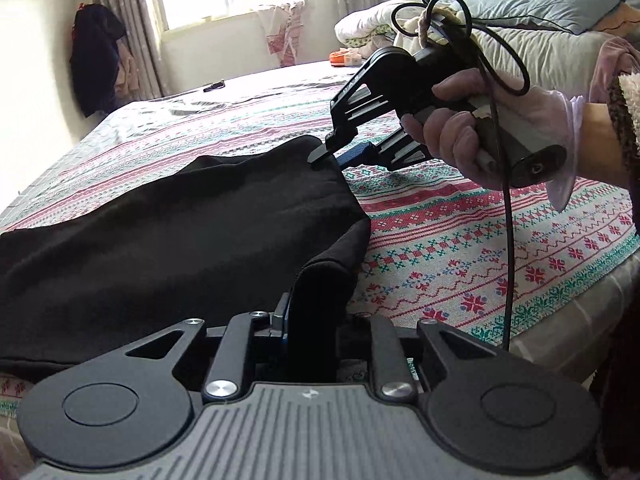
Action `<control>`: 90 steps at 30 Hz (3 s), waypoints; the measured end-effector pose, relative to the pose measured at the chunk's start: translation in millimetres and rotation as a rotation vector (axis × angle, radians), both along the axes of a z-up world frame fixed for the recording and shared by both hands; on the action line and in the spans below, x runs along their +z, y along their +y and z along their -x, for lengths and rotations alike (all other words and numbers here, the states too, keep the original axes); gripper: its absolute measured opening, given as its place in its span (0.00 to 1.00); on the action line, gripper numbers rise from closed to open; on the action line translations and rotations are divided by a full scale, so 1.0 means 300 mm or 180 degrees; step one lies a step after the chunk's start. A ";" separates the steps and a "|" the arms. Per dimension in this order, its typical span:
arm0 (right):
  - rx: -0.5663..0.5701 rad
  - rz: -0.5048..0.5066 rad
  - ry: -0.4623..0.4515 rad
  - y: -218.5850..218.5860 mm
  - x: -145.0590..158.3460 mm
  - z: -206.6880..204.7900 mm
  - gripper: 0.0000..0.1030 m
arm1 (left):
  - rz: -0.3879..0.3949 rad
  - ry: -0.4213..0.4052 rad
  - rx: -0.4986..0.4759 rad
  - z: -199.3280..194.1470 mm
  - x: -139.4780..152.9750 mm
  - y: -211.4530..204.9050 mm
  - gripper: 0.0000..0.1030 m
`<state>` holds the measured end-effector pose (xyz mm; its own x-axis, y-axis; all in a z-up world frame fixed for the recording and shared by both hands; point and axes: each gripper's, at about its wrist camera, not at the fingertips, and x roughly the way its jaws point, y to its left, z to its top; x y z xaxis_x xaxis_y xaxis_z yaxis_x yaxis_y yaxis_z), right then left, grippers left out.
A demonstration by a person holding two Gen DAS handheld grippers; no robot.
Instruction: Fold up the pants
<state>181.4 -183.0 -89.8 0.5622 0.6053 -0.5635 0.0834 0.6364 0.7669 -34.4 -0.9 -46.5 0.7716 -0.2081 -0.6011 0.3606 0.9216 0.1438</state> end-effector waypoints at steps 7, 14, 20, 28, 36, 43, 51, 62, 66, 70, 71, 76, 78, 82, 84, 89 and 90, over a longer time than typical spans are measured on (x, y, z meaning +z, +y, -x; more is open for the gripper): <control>-0.0027 0.0087 -0.0077 0.022 0.003 -0.108 0.08 | -0.0089 -0.0088 0.0206 0.024 0.030 -0.049 0.26; -0.0090 0.0217 -0.0145 0.020 0.071 -0.046 0.04 | -0.0181 -0.0185 0.0274 0.064 0.091 -0.120 0.26; -0.0160 0.0232 -0.0194 -0.124 0.140 0.046 0.04 | 0.0101 -0.0107 0.0067 0.108 0.135 -0.217 0.26; -0.0551 0.0225 -0.0129 -0.396 0.169 0.210 0.04 | 0.0414 -0.0023 -0.0521 0.223 0.162 -0.409 0.26; -0.0896 0.0052 -0.0029 -0.582 0.152 0.379 0.04 | 0.0813 0.0109 -0.0801 0.296 0.170 -0.421 0.26; -0.0945 -0.0165 -0.0001 -0.553 0.197 0.361 0.04 | 0.1150 0.0134 -0.0595 0.266 0.219 -0.319 0.26; -0.0667 -0.0334 -0.0166 -0.369 0.285 0.228 0.05 | 0.1594 0.0254 -0.0265 0.202 0.294 -0.174 0.26; -0.0297 -0.0364 -0.0128 -0.075 0.280 0.074 0.05 | 0.1701 0.0238 0.0461 0.158 0.299 0.050 0.26; -0.0196 -0.0353 -0.0103 0.030 0.275 0.047 0.05 | 0.1705 0.0257 0.0661 0.153 0.293 0.121 0.26; -0.0070 -0.0337 -0.0181 0.147 0.275 0.021 0.05 | 0.1749 0.0229 0.0879 0.160 0.288 0.207 0.26; -0.0026 -0.0332 -0.0227 0.182 0.276 0.017 0.05 | 0.1764 0.0219 0.0936 0.163 0.289 0.230 0.26; 0.0129 -0.0355 -0.0317 0.336 0.246 -0.013 0.05 | 0.1766 0.0192 0.1262 0.164 0.278 0.341 0.26; 0.0186 -0.0356 -0.0328 0.398 0.222 -0.026 0.05 | 0.1772 0.0232 0.1420 0.165 0.263 0.399 0.26; 0.0294 -0.0272 -0.0387 0.504 0.187 -0.033 0.05 | 0.1795 0.0369 0.1639 0.155 0.231 0.478 0.26; 0.0326 -0.0250 -0.0441 0.531 0.180 -0.027 0.05 | 0.1808 0.0423 0.1684 0.150 0.219 0.505 0.26; 0.0376 -0.0226 -0.0537 0.561 0.179 -0.025 0.08 | 0.1774 0.0486 0.1763 0.131 0.188 0.550 0.26; 0.0388 -0.0217 -0.0545 0.561 0.180 -0.023 0.10 | 0.1748 0.0488 0.1787 0.128 0.182 0.554 0.27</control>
<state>188.2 -14.6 -35.8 0.5666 0.7081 -0.4213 -0.1261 0.5798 0.8049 -72.8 165.3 8.2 0.7660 -0.1100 -0.6333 -0.1993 0.8961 -0.3967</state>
